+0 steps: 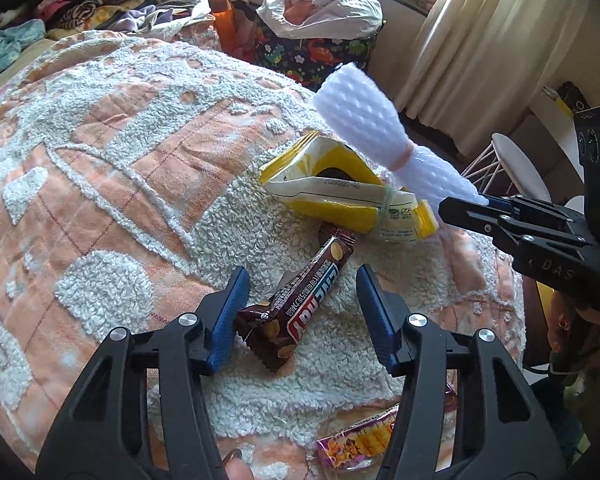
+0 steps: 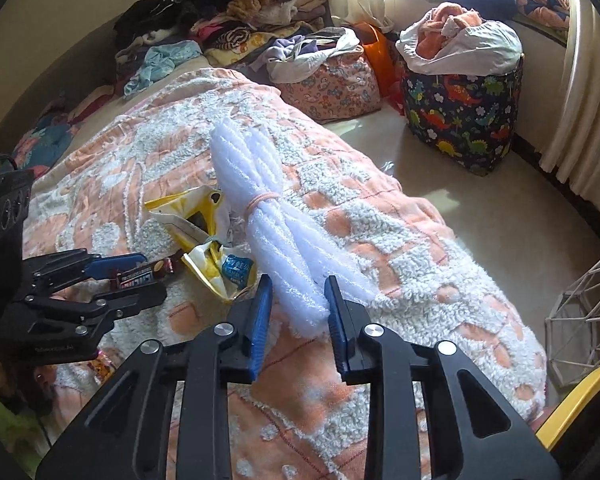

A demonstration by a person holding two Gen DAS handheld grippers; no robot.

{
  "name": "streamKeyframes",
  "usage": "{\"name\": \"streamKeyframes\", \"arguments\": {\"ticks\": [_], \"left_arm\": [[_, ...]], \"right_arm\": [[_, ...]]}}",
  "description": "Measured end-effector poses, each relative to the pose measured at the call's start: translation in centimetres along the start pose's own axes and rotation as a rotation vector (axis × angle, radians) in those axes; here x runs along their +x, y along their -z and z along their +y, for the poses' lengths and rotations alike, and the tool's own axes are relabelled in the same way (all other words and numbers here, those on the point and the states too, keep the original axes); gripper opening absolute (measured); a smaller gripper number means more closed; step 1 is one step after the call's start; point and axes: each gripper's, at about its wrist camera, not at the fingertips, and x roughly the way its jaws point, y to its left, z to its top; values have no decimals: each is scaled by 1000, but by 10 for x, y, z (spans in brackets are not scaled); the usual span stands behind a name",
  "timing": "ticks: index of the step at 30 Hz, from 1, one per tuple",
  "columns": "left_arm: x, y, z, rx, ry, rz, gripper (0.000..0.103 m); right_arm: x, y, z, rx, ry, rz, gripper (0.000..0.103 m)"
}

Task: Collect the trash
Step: 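Grasp the brown chocolate bar with the left gripper while the right gripper grasps the white foam sleeves, then carry the chocolate bar and foam sleeves over the yellow bin with both grippers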

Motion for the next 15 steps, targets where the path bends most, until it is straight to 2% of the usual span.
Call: {"name": "streamKeyframes", "arguments": {"ticks": [5,8,12,13,15], "left_arm": [[-1,5,-1,18,-15,13,38],[-3,10,-2,29,-32,20,28],[-6,13,-2,27,-40,27,22],[-8,14,-3,30,-45,28,18],[-11,15,-4,30,-47,27,17]], "right_arm": [[-20,18,-8,90,-40,-20,19],[-33,30,-10,120,-47,-33,18],[-50,44,-8,152,-58,-50,18],[-55,48,-7,157,-60,-54,17],[-61,54,-7,165,-62,-60,16]]}}
